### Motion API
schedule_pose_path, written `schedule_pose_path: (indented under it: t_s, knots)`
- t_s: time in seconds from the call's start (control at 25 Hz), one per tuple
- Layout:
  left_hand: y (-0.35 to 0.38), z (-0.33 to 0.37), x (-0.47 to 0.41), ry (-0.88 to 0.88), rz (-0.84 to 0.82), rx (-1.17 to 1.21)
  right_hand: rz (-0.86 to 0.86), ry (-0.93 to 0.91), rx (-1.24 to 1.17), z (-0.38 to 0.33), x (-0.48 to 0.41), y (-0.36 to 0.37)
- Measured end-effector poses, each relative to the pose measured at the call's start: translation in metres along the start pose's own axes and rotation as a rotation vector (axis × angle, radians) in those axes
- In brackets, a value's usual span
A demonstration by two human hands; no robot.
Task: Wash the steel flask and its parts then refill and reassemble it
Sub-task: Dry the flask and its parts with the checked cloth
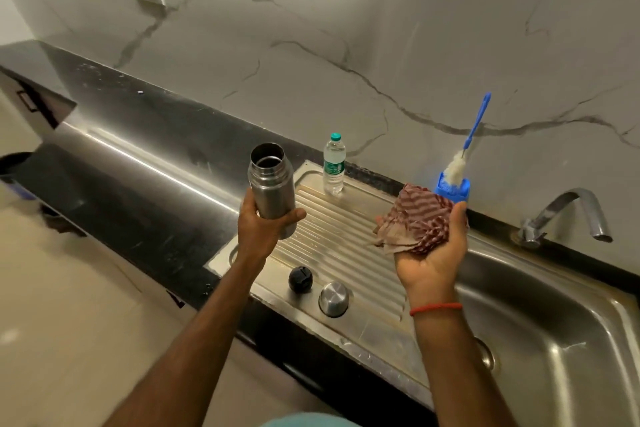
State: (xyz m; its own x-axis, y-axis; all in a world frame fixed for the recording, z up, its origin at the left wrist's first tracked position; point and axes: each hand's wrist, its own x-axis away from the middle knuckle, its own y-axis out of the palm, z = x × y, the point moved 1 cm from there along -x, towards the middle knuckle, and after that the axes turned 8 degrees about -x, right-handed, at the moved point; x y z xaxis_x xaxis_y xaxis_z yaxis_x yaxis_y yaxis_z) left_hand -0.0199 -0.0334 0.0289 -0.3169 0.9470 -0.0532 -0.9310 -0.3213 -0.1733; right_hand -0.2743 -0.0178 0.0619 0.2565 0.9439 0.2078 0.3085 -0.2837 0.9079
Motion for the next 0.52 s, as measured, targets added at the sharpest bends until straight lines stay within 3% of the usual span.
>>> schedule_pose_path:
  t_s: [0.52]
  knots:
    - [-0.027, -0.101, -0.011, -0.101, -0.1, -0.177, -0.066, 0.175, 0.11, 0.055, 0.016, 0.0]
